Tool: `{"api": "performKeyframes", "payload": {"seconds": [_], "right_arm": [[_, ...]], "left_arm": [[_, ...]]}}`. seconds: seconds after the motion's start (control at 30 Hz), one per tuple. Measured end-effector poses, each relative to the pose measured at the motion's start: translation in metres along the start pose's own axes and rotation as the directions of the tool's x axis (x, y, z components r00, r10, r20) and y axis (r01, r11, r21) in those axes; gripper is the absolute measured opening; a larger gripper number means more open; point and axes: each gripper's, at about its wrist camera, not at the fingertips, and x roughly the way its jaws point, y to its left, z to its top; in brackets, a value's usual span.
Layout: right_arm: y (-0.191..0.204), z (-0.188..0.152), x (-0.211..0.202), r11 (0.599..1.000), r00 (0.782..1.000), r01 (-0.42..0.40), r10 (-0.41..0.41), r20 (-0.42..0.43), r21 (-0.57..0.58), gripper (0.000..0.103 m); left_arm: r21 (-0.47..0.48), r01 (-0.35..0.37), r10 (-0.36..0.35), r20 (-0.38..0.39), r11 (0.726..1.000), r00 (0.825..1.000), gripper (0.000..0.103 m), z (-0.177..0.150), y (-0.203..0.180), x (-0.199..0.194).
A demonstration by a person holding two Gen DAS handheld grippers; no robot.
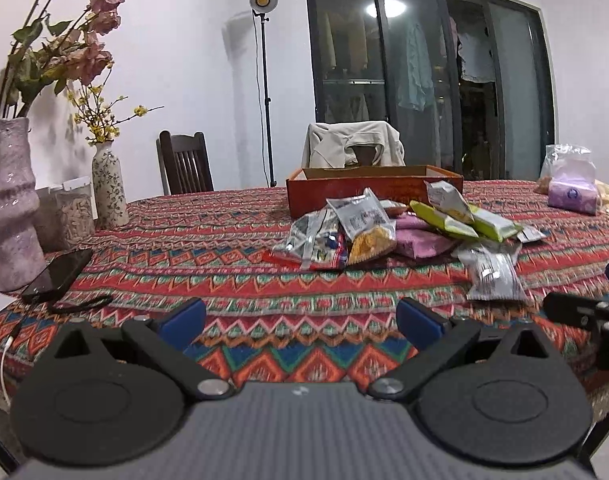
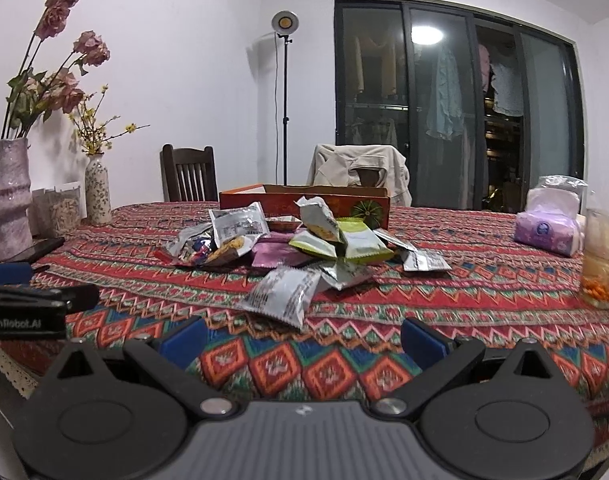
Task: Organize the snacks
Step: 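Grasp the cookie packet with the left tool while the right tool grasps a white packet, then carry both packets into the cardboard box and open both tools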
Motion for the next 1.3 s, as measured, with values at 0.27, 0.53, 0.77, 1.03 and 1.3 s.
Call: {"api": "performKeyframes", "payload": {"seconds": [0.27,0.53,0.77,1.03,1.3], "right_arm": [[0.007,0.023,0.060,0.996,0.991,-0.081,0.084,-0.106,0.035,0.084],[0.013,0.034,0.118,0.995,0.971,-0.094,0.084,-0.226,-0.033,0.043],[-0.014,0.044,0.111,0.985,0.964,-0.170,0.173,-0.200,0.030,0.041],[-0.053,0.068,0.121,0.987,0.974,-0.147,0.157,-0.165,0.071,0.041],[-0.074,0.079,0.142,0.982,0.972,-0.158,0.172,-0.157,0.100,0.041]], "left_arm": [[0.041,0.028,-0.027,-0.020,0.999,0.999,0.103,0.016,-0.016,0.030],[0.085,0.059,-0.054,-0.062,0.995,0.997,0.084,0.035,-0.028,0.077],[0.028,0.160,-0.152,-0.189,0.987,0.970,0.062,0.063,-0.047,0.147],[-0.050,0.199,-0.205,-0.294,0.979,0.934,0.049,0.074,-0.060,0.201],[-0.121,0.237,-0.264,-0.324,0.964,0.908,0.032,0.071,-0.051,0.182]]}}
